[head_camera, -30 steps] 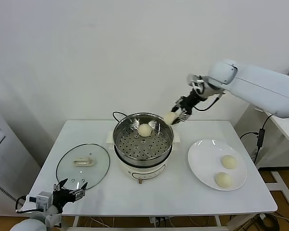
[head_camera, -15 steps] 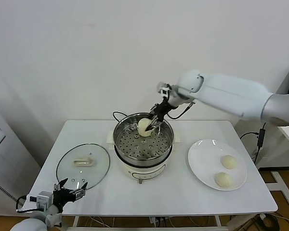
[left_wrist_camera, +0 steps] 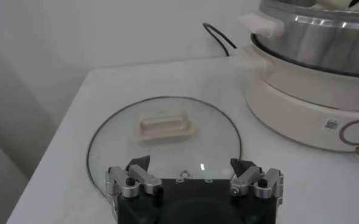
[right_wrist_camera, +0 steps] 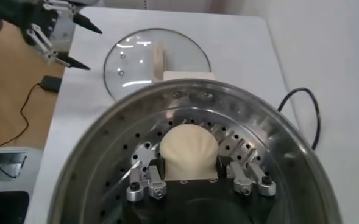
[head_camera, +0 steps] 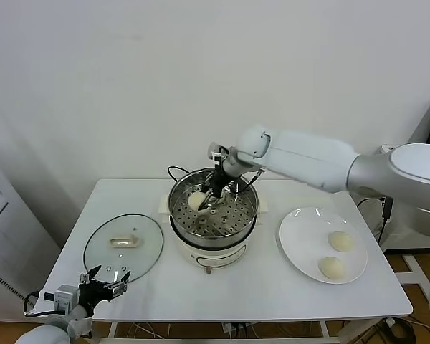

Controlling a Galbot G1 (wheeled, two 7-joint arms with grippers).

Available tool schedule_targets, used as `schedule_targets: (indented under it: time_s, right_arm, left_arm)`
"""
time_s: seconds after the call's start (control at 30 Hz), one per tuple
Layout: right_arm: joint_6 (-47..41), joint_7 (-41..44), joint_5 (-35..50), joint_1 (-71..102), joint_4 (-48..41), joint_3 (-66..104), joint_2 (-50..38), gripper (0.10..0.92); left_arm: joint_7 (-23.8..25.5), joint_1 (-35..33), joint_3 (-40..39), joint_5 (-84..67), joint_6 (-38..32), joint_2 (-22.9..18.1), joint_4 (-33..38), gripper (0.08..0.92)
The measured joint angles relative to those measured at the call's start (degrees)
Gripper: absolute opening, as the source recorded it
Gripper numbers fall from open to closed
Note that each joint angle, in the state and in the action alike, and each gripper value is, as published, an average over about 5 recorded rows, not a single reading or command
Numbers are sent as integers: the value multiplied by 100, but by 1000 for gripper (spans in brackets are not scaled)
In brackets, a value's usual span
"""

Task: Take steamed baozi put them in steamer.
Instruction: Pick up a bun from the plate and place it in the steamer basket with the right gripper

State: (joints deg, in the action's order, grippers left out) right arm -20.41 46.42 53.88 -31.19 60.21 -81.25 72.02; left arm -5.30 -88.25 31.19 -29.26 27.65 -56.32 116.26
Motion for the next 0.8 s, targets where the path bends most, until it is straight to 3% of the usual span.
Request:
schedule_targets:
  time_s: [0.27,0.63,0.8]
  right_arm:
    - [-44,-176,-61,267,-264,63,239,522]
    - [-79,-276,-98,299,-268,127,234,787]
    - [-57,-132,-158,67,-117,73,7,821]
  left_arm:
    - [11,-14,5,-7,-27,5,-8,823]
    - [17,-24,3,-6,-31,2,-12,823]
    - [17,-52,21,1,-30,-6,7,823]
